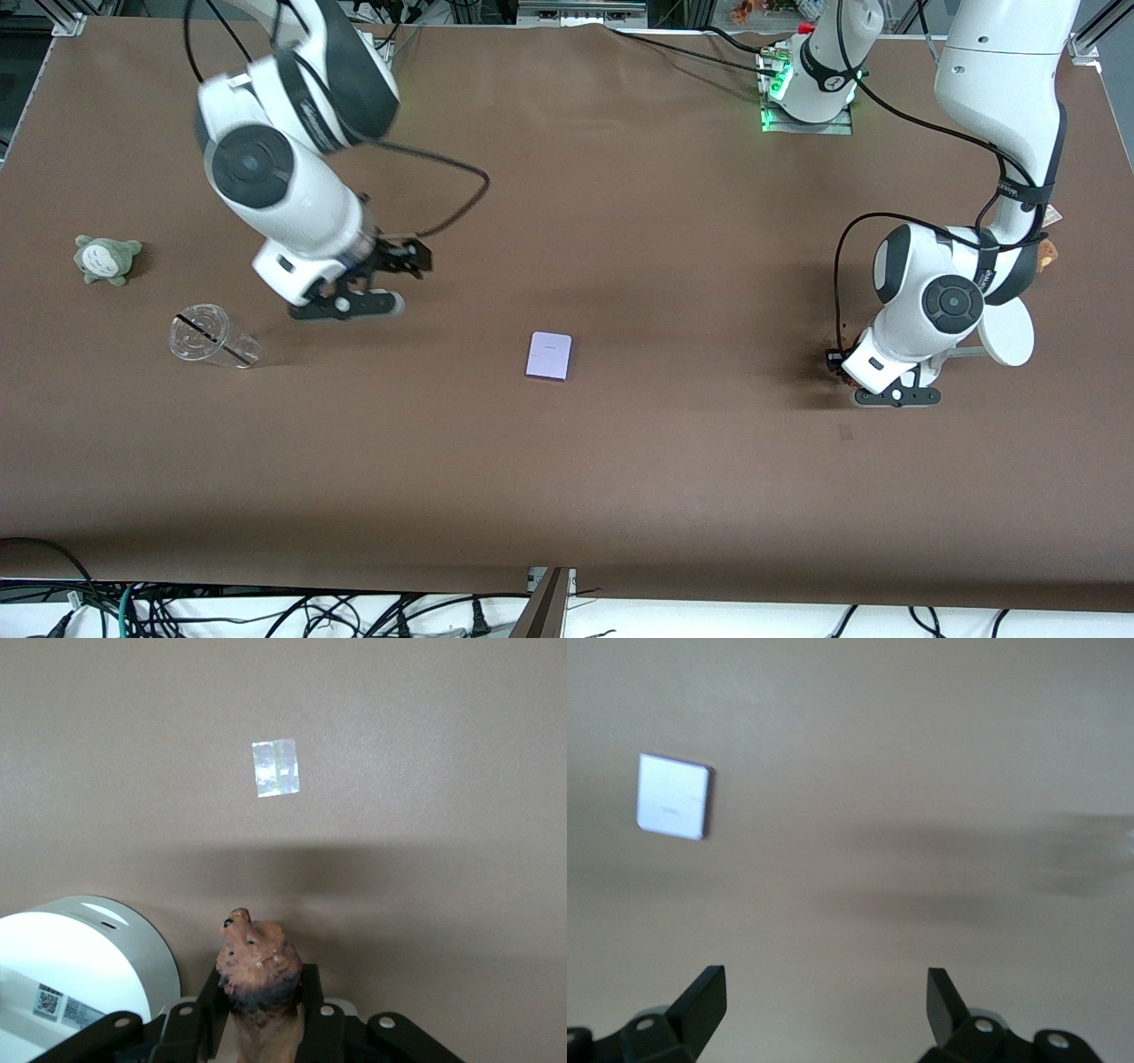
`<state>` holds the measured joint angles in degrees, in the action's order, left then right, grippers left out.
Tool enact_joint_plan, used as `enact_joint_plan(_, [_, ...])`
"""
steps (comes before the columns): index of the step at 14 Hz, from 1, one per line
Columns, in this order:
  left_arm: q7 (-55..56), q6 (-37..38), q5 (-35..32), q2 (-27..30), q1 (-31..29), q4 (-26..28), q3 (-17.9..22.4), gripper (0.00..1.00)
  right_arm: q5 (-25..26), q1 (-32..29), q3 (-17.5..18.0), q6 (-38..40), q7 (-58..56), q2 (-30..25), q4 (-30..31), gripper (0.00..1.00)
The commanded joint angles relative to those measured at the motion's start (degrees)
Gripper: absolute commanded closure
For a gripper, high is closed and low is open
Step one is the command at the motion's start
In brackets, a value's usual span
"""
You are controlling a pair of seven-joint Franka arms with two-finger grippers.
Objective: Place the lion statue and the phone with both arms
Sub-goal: 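Lower the lion beside the lamp while the right gripper grasps the phone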
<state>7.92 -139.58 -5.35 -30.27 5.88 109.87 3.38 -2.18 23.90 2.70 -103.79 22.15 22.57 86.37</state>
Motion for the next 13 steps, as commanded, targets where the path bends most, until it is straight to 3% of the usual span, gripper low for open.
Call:
enact_joint_plan(1, [-1.8,-1.8,1.6,3.1,-0.5,3.9,0.0,1.00,-1.0,2.6,-0.4,-3.2,3.5,6.4,-5.2,0.00])
enact_joint_plan(5, [-1.8,-7.4,1.6,3.5,-0.8,7.7,0.0,1.00,-0.9,5.5,-0.5,-13.7,9.4,13.4,-5.9,0.00])
enact_joint_plan(9, [-1.8,-7.9,1.6,3.5,-0.8,8.1,0.0,1.00,-0.6,8.4,-0.6,-23.7,11.3,21.2,-8.2,0.00])
enact_joint_plan(10, [-1.8,-7.9,1.6,3.5,-0.8,8.1,0.0,0.89,-0.6,8.9,-0.6,-24.0,11.9,22.9,-9.8,0.00])
enact_joint_plan(12, [-1.6,-7.4,1.6,3.6,-0.8,7.5,0.0,0.07,-0.6,9.8,-0.6,-24.1,13.3,25.8,-13.4,0.00])
enact_joint_plan(13, [-1.5,-7.1,1.6,3.9,-0.8,7.4,-0.1,0.00,-0.6,10.2,-0.6,-24.1,13.4,27.1,-14.6,0.00])
